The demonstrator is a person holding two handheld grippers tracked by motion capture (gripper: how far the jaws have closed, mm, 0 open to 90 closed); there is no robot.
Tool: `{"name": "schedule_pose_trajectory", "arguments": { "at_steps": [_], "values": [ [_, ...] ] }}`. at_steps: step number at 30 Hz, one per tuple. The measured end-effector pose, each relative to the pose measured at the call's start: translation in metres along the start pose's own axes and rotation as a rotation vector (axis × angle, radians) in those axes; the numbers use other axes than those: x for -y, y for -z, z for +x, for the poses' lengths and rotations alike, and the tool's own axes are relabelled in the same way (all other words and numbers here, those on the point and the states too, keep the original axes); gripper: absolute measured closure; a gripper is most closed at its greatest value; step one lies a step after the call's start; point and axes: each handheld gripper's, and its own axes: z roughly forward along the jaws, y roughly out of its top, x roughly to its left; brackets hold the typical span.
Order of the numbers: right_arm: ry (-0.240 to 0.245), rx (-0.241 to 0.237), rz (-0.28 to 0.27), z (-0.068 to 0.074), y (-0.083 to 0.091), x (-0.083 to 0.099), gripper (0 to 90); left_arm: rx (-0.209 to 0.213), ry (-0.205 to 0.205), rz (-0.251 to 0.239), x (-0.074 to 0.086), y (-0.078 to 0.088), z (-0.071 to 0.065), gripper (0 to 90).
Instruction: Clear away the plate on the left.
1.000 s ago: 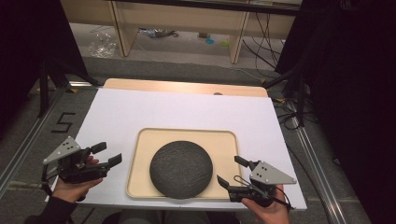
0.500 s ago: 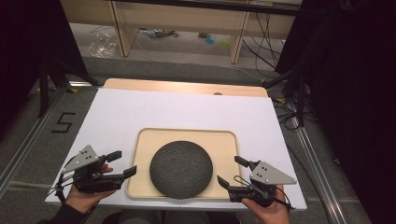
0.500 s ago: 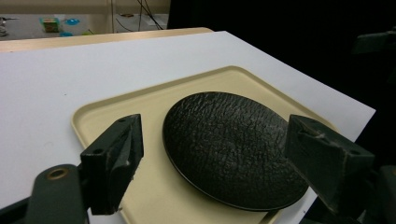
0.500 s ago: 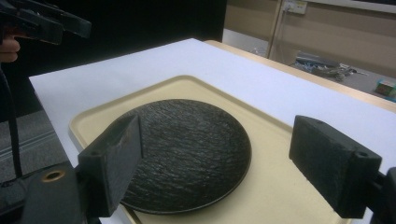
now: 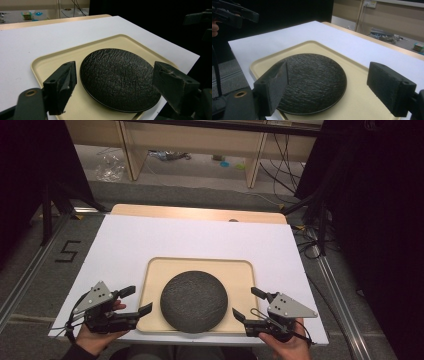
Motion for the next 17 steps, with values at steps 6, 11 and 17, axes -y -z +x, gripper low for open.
{"name": "schedule_pose_trajectory", "arguments": {
  "at_steps": [6, 11, 17],
  "values": [
    [-0.001, 0.004, -0.005, 0.0003, -0.0003, 0.0, 18.6, -0.01, 0.023, 0.008, 0.0012, -0.0023, 0.0028, 19.7],
    [-0.001, 0.0, -0.005, 0.0003, -0.0003, -0.0002, 18.6, -0.011, 0.029, 0.023, 0.0015, -0.0037, 0.0045, 19.8],
    [0.006, -0.001, -0.008, 0.0003, -0.0004, -0.0003, 18.6, -0.017, 0.064, 0.028, 0.0015, -0.0044, 0.0086, 20.2]
  ]
}}
